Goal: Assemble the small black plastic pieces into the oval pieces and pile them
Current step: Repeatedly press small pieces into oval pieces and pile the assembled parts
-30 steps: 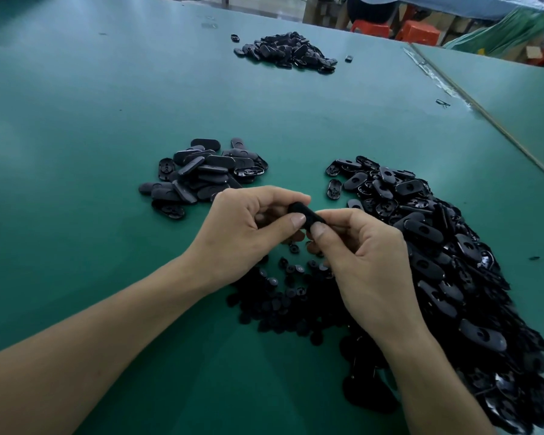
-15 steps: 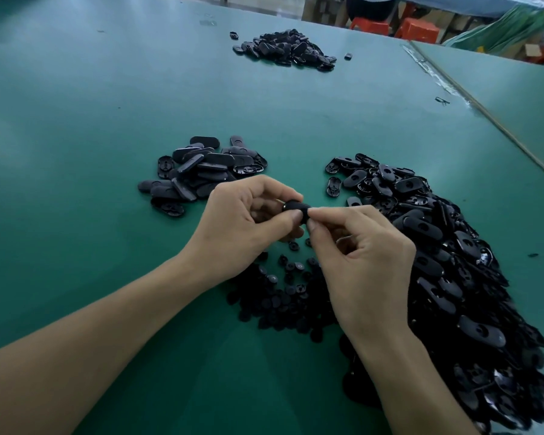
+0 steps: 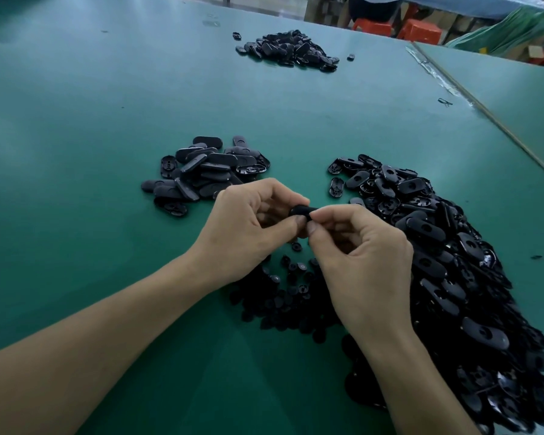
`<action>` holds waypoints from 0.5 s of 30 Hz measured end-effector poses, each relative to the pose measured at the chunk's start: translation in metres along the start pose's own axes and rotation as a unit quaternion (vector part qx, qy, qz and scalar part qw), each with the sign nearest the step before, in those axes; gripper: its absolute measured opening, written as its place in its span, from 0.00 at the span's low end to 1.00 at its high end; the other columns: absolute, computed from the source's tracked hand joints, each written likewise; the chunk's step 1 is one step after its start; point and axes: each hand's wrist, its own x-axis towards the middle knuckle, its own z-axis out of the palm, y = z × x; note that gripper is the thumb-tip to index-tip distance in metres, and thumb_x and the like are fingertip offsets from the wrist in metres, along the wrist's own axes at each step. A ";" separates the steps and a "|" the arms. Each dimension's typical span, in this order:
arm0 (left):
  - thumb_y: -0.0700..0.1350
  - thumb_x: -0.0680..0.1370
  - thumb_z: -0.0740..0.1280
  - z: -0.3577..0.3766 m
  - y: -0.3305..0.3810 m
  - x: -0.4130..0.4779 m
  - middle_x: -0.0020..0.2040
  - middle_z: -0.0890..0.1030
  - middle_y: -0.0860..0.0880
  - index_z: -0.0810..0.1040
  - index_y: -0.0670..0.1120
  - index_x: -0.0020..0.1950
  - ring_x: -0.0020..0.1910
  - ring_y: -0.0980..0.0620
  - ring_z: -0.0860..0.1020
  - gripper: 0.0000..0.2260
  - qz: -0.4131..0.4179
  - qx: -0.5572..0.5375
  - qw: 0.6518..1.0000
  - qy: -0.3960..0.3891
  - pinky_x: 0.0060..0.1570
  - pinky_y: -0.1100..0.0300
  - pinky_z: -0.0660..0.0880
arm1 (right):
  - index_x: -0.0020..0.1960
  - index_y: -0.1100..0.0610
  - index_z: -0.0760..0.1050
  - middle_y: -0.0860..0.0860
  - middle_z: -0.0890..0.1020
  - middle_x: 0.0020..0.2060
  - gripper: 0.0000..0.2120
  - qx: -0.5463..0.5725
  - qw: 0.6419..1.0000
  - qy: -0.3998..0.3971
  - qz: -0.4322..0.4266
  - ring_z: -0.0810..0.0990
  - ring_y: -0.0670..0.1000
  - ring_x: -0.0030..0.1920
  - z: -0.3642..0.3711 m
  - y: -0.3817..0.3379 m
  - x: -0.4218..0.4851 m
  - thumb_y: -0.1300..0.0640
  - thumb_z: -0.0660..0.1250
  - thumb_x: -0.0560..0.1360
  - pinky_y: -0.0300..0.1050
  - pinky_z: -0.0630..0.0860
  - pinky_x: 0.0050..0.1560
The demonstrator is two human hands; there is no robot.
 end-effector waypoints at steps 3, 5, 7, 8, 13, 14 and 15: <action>0.37 0.72 0.74 0.001 0.000 -0.002 0.42 0.86 0.50 0.83 0.46 0.48 0.40 0.54 0.84 0.07 0.011 -0.001 1.000 -0.011 0.45 0.63 0.80 | 0.41 0.47 0.81 0.40 0.83 0.35 0.09 -0.011 1.000 0.007 0.011 0.82 0.43 0.34 0.000 0.002 0.000 0.61 0.74 0.74 0.29 0.74 0.34; 0.35 0.73 0.74 0.001 0.000 -0.003 0.43 0.87 0.49 0.82 0.47 0.48 0.41 0.54 0.84 0.08 0.018 0.003 1.000 -0.013 0.45 0.63 0.80 | 0.41 0.47 0.80 0.41 0.83 0.35 0.09 -0.008 1.000 0.014 0.019 0.82 0.43 0.33 -0.001 0.003 0.001 0.61 0.74 0.73 0.29 0.74 0.33; 0.34 0.73 0.74 0.001 0.001 -0.002 0.43 0.87 0.48 0.82 0.47 0.47 0.41 0.54 0.85 0.09 0.024 0.009 1.000 -0.013 0.45 0.63 0.80 | 0.41 0.47 0.80 0.41 0.84 0.34 0.09 0.000 1.000 0.013 0.028 0.82 0.43 0.33 -0.001 0.004 0.001 0.61 0.74 0.74 0.31 0.75 0.34; 0.34 0.73 0.75 0.001 0.002 -0.002 0.43 0.87 0.48 0.82 0.47 0.47 0.41 0.54 0.85 0.10 0.025 0.010 1.000 -0.013 0.45 0.63 0.80 | 0.41 0.47 0.80 0.41 0.84 0.34 0.09 0.004 0.999 0.009 0.032 0.83 0.44 0.34 -0.002 0.004 0.002 0.61 0.74 0.74 0.33 0.77 0.35; 0.38 0.72 0.72 0.002 0.002 -0.001 0.42 0.86 0.50 0.81 0.49 0.46 0.40 0.55 0.84 0.07 0.020 0.008 1.000 -0.016 0.45 0.64 0.80 | 0.43 0.49 0.82 0.44 0.85 0.36 0.08 0.039 0.998 -0.018 0.047 0.85 0.46 0.38 -0.003 0.006 0.004 0.62 0.73 0.75 0.43 0.81 0.40; 0.38 0.72 0.72 0.002 0.002 -0.001 0.43 0.86 0.50 0.81 0.49 0.47 0.40 0.56 0.84 0.07 0.021 0.009 1.000 -0.016 0.45 0.64 0.79 | 0.44 0.49 0.82 0.44 0.85 0.36 0.08 0.040 0.998 -0.018 0.047 0.85 0.47 0.39 -0.003 0.006 0.004 0.62 0.73 0.75 0.45 0.82 0.41; 0.38 0.72 0.72 0.001 0.001 -0.001 0.43 0.86 0.50 0.81 0.49 0.47 0.41 0.56 0.84 0.07 0.022 0.012 1.000 -0.017 0.46 0.65 0.79 | 0.44 0.48 0.82 0.44 0.85 0.36 0.09 0.037 0.998 -0.018 0.047 0.85 0.47 0.39 -0.003 0.006 0.004 0.62 0.73 0.75 0.46 0.82 0.41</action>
